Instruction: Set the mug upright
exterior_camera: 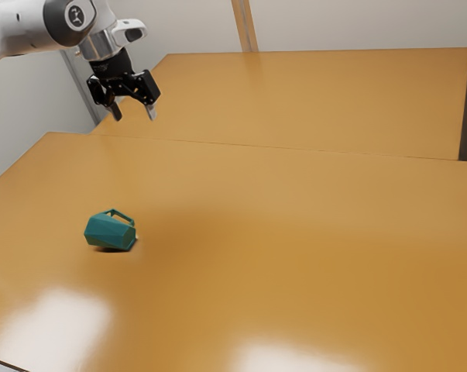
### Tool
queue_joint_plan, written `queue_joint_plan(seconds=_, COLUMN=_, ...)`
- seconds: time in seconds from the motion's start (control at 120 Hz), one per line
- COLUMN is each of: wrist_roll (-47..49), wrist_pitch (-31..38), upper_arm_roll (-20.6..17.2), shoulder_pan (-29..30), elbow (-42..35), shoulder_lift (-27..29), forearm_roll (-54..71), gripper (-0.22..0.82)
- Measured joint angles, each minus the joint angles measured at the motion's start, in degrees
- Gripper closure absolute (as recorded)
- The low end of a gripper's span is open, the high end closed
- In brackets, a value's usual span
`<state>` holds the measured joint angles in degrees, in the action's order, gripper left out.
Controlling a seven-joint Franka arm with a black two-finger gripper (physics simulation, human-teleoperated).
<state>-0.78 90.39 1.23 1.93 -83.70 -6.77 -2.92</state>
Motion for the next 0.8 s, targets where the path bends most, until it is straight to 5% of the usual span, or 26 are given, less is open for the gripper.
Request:
queue_joint_plan(seconds=0.492, wrist_roll=-0.6, wrist_pitch=-1.0, upper_arm_roll=0.3, shoulder_pan=0.2, elbow=-1.7, shoulder_lift=-0.1, forearm_roll=0.2, gripper=0.00)
queue_joint_plan(seconds=0.667, wrist_roll=-2.9, wrist_pitch=-3.5, upper_arm_roll=8.4, shoulder_pan=2.6, elbow=-1.5, shoulder_lift=-0.5, forearm_roll=-7.4, gripper=0.00)
queue_joint_plan(seconds=0.8, wrist_roll=-6.1, wrist_pitch=-5.4, upper_arm_roll=10.3, shoulder_pan=8.1, elbow=-1.4, shoulder_lift=-1.3, forearm_roll=-14.1, gripper=0.00)
